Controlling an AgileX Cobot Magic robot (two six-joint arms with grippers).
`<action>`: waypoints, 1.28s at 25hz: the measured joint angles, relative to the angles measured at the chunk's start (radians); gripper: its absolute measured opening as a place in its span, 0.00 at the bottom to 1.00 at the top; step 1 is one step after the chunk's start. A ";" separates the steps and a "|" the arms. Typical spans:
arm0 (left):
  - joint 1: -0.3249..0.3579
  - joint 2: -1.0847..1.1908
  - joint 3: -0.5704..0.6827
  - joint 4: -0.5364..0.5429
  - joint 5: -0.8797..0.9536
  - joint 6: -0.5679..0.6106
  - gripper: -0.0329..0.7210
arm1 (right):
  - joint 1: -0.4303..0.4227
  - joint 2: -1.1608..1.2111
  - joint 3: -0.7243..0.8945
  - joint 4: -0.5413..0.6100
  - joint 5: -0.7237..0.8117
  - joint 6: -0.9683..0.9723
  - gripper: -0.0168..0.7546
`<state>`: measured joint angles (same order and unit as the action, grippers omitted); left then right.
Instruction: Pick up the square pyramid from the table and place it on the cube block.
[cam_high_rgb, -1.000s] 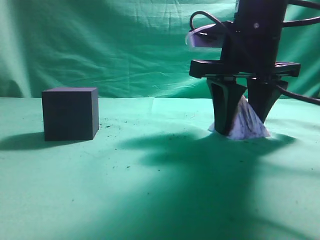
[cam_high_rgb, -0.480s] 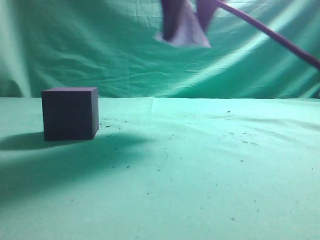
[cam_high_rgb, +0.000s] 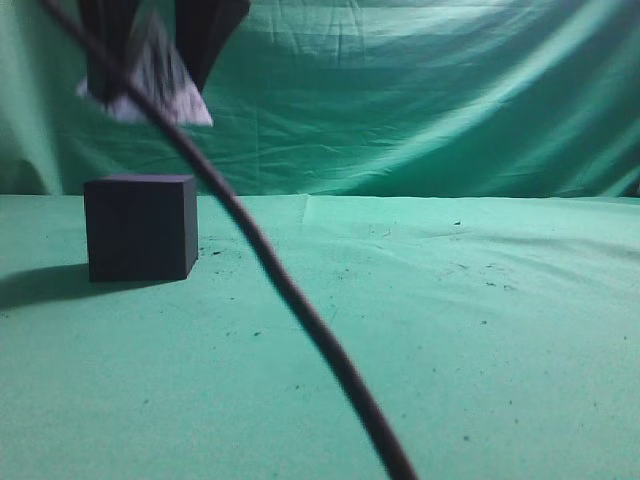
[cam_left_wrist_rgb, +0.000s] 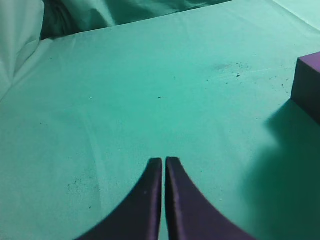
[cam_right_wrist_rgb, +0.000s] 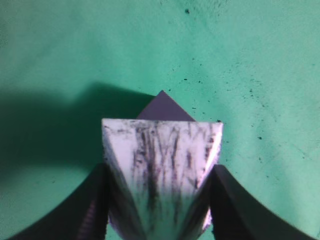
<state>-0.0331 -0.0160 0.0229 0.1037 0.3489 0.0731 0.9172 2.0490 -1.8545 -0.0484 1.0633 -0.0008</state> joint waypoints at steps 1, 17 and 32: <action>0.000 0.000 0.000 0.000 0.000 0.000 0.04 | 0.000 0.023 -0.008 0.000 0.000 0.000 0.53; 0.000 0.000 0.000 0.000 0.000 0.000 0.04 | -0.002 0.122 -0.079 0.007 -0.004 -0.004 0.56; 0.000 0.000 0.000 0.000 0.000 0.000 0.04 | -0.002 0.001 -0.509 0.023 0.198 0.007 0.14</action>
<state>-0.0331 -0.0160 0.0229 0.1037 0.3489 0.0731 0.9154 2.0504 -2.3634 -0.0259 1.2608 0.0066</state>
